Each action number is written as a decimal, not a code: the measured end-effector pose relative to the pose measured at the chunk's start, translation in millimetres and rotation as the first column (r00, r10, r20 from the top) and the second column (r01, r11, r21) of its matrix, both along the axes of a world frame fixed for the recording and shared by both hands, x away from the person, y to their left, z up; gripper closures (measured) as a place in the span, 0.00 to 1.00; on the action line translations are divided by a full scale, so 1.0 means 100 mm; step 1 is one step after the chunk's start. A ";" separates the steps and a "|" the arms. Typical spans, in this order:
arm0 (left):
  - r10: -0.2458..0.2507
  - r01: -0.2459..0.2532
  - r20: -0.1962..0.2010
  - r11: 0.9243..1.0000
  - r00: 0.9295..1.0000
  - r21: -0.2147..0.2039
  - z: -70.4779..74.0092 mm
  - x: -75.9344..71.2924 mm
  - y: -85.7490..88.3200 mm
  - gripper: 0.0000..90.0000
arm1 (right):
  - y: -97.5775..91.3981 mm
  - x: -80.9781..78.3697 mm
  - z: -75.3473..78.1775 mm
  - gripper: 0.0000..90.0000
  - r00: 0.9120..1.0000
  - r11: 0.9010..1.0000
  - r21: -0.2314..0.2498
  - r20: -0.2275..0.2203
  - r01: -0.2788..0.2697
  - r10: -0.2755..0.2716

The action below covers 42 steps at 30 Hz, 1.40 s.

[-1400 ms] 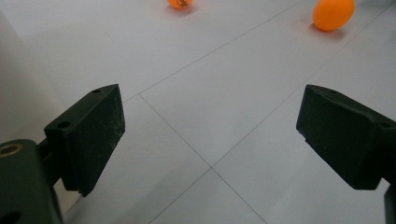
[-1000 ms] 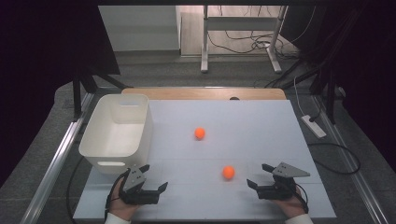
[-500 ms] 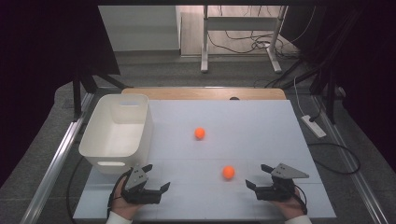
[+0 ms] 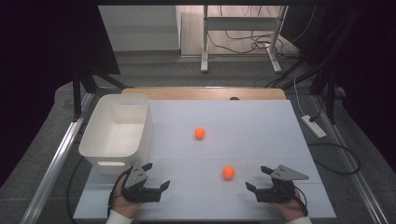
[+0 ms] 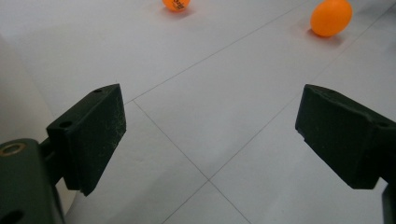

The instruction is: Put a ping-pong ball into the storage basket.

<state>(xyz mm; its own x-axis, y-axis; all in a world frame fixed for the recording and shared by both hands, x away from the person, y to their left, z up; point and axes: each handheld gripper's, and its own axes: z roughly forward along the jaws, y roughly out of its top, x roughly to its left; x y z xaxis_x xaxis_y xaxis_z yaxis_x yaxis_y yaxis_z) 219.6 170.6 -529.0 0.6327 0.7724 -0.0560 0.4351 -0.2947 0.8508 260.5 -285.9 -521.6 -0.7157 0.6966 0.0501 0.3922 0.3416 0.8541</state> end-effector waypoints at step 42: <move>-0.013 0.013 0.005 1.000 1.000 0.026 0.43 0.24 -0.33 0.10 | 0.07 0.05 0.02 0.12 0.999 0.999 0.004 0.008 -0.049 0.049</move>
